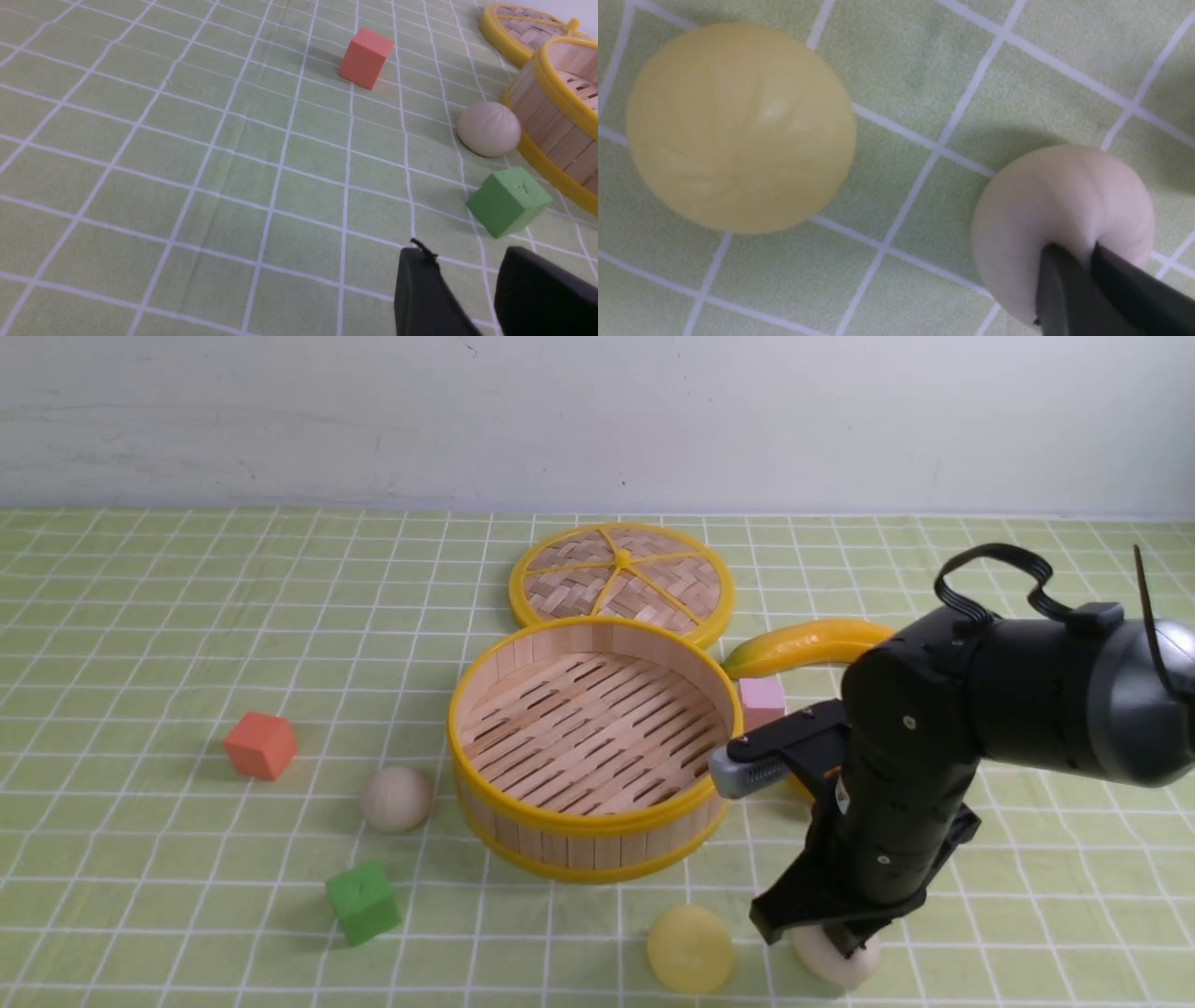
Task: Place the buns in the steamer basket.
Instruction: Use the right arm to grab a steamed stuffed bun, then use the right arm to put the steamed stuffed bun into the steamer
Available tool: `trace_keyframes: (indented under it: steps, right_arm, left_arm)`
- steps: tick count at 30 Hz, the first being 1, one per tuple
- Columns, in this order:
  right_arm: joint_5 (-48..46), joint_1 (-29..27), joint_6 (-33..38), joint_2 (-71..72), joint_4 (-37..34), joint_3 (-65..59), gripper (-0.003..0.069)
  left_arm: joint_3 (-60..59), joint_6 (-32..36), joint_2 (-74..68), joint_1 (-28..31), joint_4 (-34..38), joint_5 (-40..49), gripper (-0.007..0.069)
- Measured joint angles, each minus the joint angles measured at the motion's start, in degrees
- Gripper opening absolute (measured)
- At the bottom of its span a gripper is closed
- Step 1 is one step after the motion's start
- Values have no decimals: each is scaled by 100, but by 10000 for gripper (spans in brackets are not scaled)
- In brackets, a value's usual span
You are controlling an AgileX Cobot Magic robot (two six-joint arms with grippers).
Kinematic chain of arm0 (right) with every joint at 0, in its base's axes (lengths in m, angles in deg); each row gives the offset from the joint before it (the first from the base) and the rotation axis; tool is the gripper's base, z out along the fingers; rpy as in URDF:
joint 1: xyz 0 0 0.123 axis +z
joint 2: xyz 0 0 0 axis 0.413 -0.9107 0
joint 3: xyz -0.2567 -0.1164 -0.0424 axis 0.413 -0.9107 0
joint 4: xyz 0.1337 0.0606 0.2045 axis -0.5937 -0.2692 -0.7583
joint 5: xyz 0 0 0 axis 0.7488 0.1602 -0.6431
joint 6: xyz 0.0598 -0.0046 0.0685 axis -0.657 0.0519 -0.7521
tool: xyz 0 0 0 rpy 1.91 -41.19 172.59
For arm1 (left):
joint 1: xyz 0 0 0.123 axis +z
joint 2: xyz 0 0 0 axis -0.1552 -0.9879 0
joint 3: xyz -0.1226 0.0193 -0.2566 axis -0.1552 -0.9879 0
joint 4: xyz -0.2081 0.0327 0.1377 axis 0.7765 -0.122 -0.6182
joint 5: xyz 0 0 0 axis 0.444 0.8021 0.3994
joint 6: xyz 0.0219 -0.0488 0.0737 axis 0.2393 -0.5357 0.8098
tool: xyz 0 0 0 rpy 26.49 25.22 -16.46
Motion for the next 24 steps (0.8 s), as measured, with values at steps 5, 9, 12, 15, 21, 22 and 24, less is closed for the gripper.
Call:
trace_keyframes:
  steps: [5,9,12,15,21,22,24]
  right_arm:
    - [-270,0,0,118,0,297,1]
    - [-661,0,5,324,21,862,1]
    - [-965,0,5,391,61,1453,1]
    - [-1028,0,5,393,104,1948,1]
    - [-989,0,5,-66,-119,3064,1]
    - [-989,0,5,-251,-221,3264,1]
    - [-989,0,5,-449,-316,3450,1]
  left_arm:
    - [0,0,0,0,0,0,234]
    - [0,0,0,0,0,0,234]
    - [0,0,0,0,0,0,234]
    - [0,0,0,0,0,0,234]
    - [0,0,0,0,0,0,234]
    - [0,0,0,0,0,0,234]
    - [0,0,0,0,0,0,234]
